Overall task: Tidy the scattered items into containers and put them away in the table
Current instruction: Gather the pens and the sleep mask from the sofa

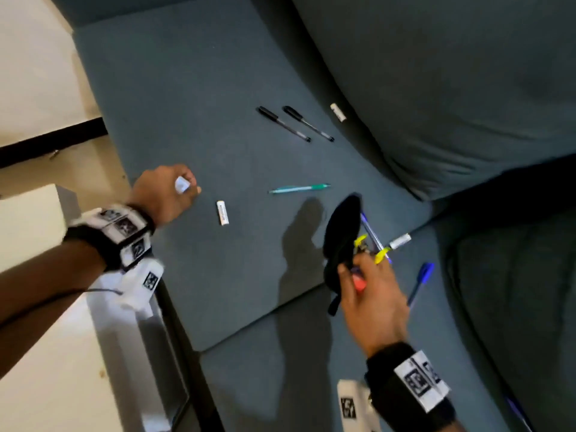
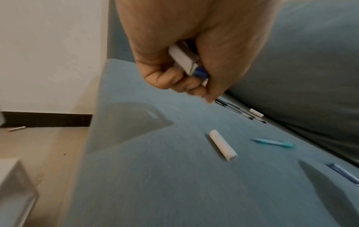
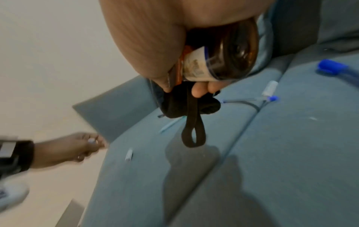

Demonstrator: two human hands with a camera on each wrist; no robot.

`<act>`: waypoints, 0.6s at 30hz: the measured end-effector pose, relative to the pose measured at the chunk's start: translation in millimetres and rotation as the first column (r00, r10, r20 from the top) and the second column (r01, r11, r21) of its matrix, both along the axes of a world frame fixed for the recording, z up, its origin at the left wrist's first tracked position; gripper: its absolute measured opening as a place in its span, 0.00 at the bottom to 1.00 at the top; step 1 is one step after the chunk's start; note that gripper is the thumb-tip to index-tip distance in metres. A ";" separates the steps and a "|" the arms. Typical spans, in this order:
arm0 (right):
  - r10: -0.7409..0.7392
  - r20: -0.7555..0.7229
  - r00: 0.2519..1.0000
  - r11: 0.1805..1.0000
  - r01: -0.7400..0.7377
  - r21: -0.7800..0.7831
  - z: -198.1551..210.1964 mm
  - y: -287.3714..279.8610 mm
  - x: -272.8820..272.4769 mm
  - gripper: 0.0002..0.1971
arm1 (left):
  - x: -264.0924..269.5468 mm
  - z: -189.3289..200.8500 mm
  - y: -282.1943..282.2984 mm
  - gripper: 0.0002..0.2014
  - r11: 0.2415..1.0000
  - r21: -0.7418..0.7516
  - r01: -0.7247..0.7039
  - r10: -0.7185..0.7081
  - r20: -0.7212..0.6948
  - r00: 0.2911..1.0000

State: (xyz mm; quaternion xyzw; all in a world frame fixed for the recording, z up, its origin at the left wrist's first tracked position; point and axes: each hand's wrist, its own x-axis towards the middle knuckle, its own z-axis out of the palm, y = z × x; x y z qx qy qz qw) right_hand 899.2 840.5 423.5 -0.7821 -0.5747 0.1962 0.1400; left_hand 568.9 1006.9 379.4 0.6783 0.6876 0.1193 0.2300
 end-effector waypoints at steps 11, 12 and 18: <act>0.418 0.084 0.904 0.822 -0.338 -0.459 -38.5 -228.7 14.0 0.12 | 112.2 -12.1 -334.2 0.10 0.966 -0.258 0.032 0.019 0.190 0.982; 0.396 0.054 0.917 0.826 -0.330 -0.456 -37.5 -232.8 15.8 0.12 | 119.9 -18.1 -355.3 0.09 0.958 -0.285 0.022 0.039 0.205 0.978; 0.397 -0.042 0.917 0.808 -0.370 -0.458 -29.3 -273.0 17.9 0.10 | 148.8 -11.5 -446.3 0.06 0.939 -0.343 -0.031 0.121 0.242 0.963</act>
